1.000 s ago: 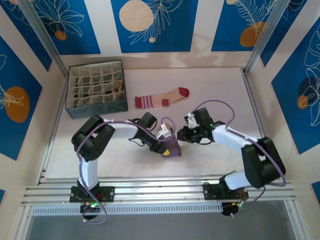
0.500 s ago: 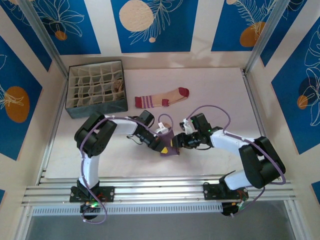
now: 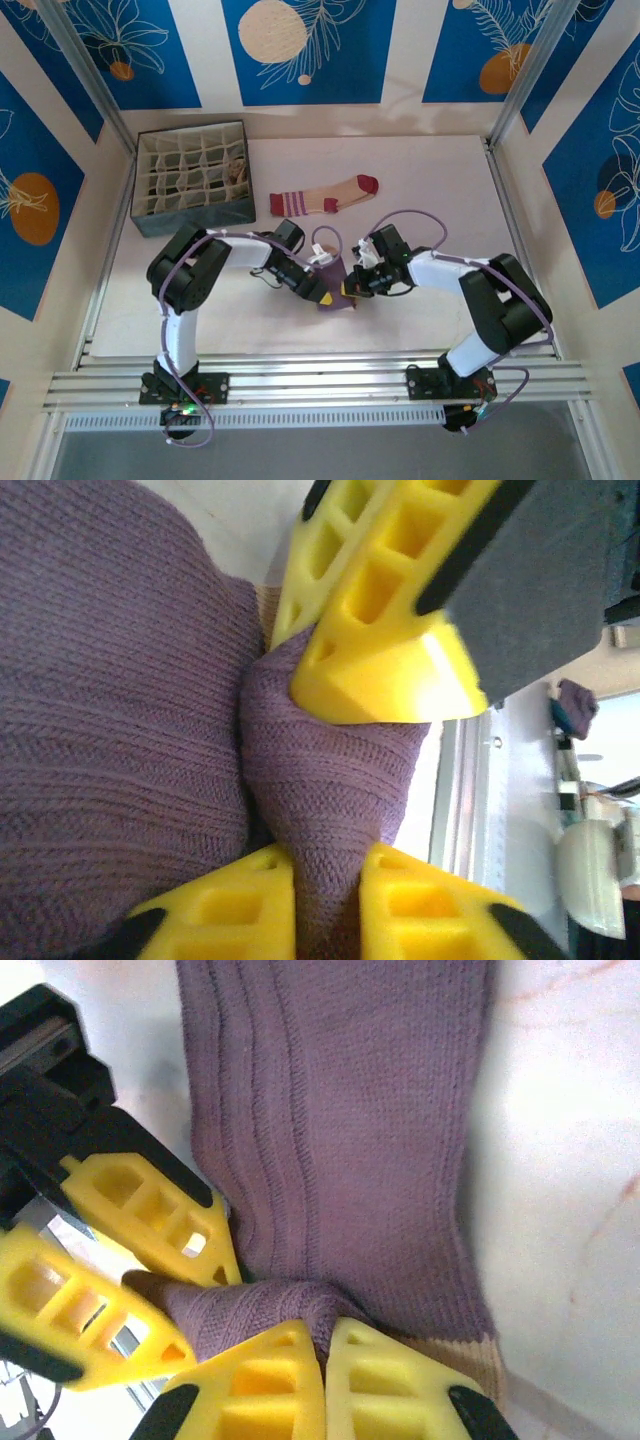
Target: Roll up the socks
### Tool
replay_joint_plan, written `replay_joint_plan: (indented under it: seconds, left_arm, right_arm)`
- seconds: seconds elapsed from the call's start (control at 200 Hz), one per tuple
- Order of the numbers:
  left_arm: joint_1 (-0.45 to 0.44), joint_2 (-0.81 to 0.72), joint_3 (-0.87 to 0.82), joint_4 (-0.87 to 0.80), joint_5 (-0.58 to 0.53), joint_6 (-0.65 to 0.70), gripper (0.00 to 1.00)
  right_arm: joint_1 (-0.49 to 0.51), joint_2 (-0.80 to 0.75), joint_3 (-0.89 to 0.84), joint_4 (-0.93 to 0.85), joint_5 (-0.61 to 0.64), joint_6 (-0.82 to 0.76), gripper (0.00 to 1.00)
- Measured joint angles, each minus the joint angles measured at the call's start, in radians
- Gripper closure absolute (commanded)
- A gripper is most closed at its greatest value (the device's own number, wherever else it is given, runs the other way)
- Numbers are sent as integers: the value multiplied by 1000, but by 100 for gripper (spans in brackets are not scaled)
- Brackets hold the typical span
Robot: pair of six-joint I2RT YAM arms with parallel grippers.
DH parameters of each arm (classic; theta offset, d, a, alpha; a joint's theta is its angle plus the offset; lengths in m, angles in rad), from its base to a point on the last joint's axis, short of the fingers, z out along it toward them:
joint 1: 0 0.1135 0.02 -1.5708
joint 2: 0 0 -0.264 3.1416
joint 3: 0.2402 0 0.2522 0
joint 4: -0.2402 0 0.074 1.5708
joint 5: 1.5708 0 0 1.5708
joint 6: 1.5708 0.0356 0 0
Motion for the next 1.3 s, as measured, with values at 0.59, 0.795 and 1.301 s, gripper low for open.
replay_joint_plan:
  seconds: [0.59, 0.795, 1.301]
  left_arm:
    - [-79, -536, -330, 280, -359, 320, 61]
    - [-267, -573, -408, 369, -642, 505, 58]
    - [-385, -349, -383, 560, -986, 691, 90]
  right_arm:
    - [13, 136, 161, -166, -12, 14, 100]
    - [14, 154, 187, -198, -14, 14, 100]
    - [24, 173, 217, -238, -6, 14, 84]
